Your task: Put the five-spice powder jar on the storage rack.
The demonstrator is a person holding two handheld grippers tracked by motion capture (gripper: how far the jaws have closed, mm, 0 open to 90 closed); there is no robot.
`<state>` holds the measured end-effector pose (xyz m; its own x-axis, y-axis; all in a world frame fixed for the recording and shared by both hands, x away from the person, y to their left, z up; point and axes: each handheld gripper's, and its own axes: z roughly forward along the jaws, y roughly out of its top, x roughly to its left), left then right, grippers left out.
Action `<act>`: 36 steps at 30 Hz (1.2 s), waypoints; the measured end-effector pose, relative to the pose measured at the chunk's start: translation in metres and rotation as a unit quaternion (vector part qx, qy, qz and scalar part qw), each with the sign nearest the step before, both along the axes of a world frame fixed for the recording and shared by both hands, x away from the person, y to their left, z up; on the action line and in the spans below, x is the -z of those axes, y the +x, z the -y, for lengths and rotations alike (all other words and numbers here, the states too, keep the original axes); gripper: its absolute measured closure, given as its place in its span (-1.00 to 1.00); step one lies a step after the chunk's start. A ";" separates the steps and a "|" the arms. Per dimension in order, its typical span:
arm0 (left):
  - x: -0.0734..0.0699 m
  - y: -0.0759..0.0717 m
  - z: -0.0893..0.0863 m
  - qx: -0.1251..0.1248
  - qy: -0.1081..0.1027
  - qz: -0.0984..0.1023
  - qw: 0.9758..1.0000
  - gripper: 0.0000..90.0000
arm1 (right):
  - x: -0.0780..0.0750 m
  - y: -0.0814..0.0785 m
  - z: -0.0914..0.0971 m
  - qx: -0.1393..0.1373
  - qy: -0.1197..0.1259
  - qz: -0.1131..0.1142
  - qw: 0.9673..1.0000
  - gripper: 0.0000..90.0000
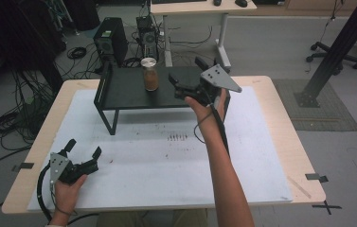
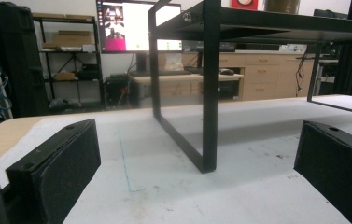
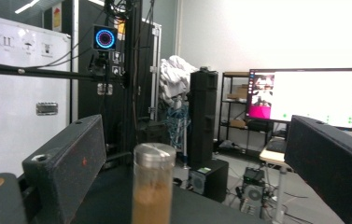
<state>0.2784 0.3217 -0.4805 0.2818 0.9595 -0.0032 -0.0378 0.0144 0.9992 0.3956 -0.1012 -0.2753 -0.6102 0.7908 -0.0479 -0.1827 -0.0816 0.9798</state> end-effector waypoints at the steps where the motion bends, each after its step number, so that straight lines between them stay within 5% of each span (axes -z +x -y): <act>1: 0.000 0.000 0.000 0.000 0.000 0.000 1.000 -0.99 | 0.001 -0.003 0.004 0.004 0.000 0.001 1.000 -0.89; 18: 0.000 0.000 0.000 -0.001 0.000 -0.001 1.000 -0.98 | 0.023 -0.043 0.069 0.059 0.021 0.026 0.998 -0.90; 32: 0.000 0.000 0.000 0.000 0.000 -0.001 1.000 -0.98 | 0.070 -0.074 0.110 0.108 0.030 0.013 0.994 -0.90; 36: 0.000 0.000 0.000 0.000 0.000 0.000 1.000 -0.99 | 0.083 -0.082 0.117 0.125 0.036 0.028 0.991 -0.92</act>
<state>0.2784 0.3217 -0.4805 0.2810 0.9597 -0.0034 -0.0372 0.0144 0.9992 0.3134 -0.2182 -0.3581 -0.3927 0.9196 -0.0137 -0.2607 -0.0971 0.9605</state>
